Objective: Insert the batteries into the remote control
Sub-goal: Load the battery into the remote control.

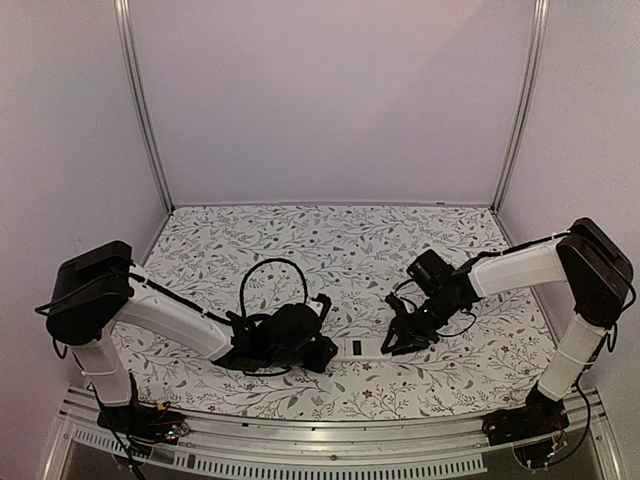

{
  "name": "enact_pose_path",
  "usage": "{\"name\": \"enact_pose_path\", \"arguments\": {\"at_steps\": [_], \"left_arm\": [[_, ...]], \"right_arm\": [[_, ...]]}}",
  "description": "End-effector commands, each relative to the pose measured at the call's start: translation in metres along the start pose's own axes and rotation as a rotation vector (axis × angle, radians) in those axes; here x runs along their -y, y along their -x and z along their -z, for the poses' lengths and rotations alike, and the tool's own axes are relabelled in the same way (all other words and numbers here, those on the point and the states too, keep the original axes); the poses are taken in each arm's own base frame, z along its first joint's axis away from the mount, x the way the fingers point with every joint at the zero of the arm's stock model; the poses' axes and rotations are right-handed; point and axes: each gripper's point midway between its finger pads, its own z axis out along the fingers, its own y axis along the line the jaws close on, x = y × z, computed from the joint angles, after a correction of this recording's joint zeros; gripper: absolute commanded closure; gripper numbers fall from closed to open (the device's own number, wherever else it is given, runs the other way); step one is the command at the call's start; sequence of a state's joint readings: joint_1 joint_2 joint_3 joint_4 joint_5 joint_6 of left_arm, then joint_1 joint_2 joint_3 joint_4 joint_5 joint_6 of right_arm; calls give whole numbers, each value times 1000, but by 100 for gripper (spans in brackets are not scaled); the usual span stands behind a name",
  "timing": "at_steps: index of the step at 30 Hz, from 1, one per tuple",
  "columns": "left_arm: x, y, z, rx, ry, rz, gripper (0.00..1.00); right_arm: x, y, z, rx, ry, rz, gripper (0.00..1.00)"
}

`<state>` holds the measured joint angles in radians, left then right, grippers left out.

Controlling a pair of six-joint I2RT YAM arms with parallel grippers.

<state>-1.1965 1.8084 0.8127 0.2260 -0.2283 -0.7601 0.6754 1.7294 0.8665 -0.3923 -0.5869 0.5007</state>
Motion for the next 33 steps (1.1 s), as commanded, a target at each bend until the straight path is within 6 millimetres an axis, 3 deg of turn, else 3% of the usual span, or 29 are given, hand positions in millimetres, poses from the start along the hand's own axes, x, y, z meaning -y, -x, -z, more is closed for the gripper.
{"name": "enact_pose_path", "arguments": {"at_steps": [1, 17, 33], "left_arm": [[6, 0, -7, -7, -23, 6, 76], [18, -12, -17, -61, -81, 2, 84], [59, -28, -16, -124, -254, 6, 88]], "right_arm": [[1, 6, -4, 1, 2, 4, 70], [-6, 12, -9, -6, 36, 14, 83], [-22, 26, -14, 3, 79, 28, 91]]}}
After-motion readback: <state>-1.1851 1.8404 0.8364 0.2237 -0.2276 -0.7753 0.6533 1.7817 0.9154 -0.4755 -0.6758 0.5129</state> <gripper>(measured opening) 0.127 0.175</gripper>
